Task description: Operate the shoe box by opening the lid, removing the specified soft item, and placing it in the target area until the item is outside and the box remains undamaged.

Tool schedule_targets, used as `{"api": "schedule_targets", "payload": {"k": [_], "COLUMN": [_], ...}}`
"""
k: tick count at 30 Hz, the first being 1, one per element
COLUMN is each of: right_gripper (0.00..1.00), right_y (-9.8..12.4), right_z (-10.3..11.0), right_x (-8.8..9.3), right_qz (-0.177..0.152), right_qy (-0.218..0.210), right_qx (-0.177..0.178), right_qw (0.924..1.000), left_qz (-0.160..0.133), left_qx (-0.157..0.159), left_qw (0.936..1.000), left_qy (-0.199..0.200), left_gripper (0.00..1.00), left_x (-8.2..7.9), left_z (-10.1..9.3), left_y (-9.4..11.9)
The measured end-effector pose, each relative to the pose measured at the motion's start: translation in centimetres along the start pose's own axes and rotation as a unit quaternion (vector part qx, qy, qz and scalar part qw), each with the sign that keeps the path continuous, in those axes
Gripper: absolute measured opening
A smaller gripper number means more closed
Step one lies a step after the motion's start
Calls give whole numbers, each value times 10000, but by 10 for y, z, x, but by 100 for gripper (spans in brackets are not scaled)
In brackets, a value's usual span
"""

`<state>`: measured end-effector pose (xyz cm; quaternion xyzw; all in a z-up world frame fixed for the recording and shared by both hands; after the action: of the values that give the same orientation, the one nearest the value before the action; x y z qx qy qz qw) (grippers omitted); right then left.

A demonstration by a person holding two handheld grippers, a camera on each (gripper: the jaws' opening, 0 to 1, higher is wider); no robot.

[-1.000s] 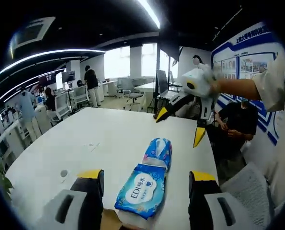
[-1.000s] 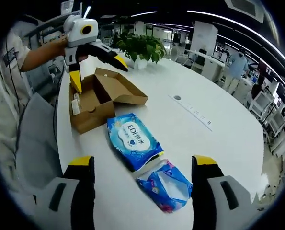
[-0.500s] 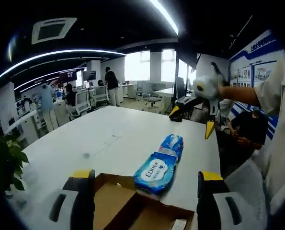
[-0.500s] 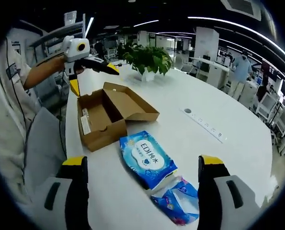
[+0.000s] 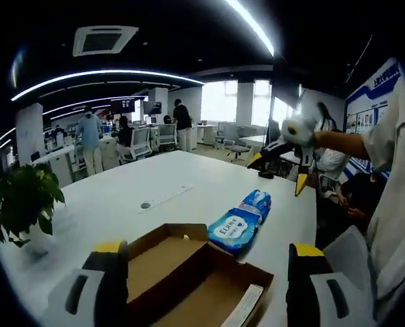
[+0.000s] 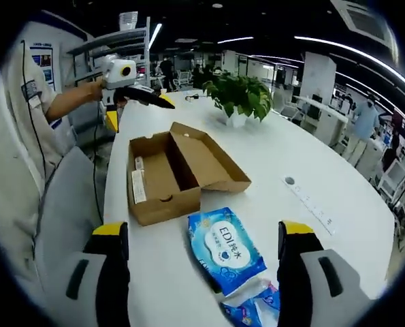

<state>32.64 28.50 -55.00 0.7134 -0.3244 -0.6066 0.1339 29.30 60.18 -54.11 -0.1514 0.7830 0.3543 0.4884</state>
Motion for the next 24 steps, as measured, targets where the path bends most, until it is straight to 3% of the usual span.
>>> {"api": "schedule_targets", "payload": {"k": [10,24], "right_gripper": [79,69], "right_y": [-33,-94], "right_z": [7,28], "right_x": [-19,-32], "right_qz": [-104,-34], "right_qy": [387,897], "right_qx": [-427,-1105], "right_qw": [9983,9898], "left_qz": [-140,-146], "left_qx": [-630,-1222], "left_qw": [9977,9916], "left_qy": [208,396], "left_gripper": [100,100], "left_x": [19,48], "left_z": [22,40], "left_y": [39,84]}}
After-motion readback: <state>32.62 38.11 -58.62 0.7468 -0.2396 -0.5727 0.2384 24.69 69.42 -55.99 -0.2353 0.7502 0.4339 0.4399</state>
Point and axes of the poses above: the point that each gripper's makers call its tool centre point, and the gripper's own axes: y roughly backward along the fingers, z roughly to its left, x roughly out of its underside, the point moved 7 cm from there along y, roughly backward along the fingers, and after that the axes turned 14 degrees about y, right-handed, at the moved point
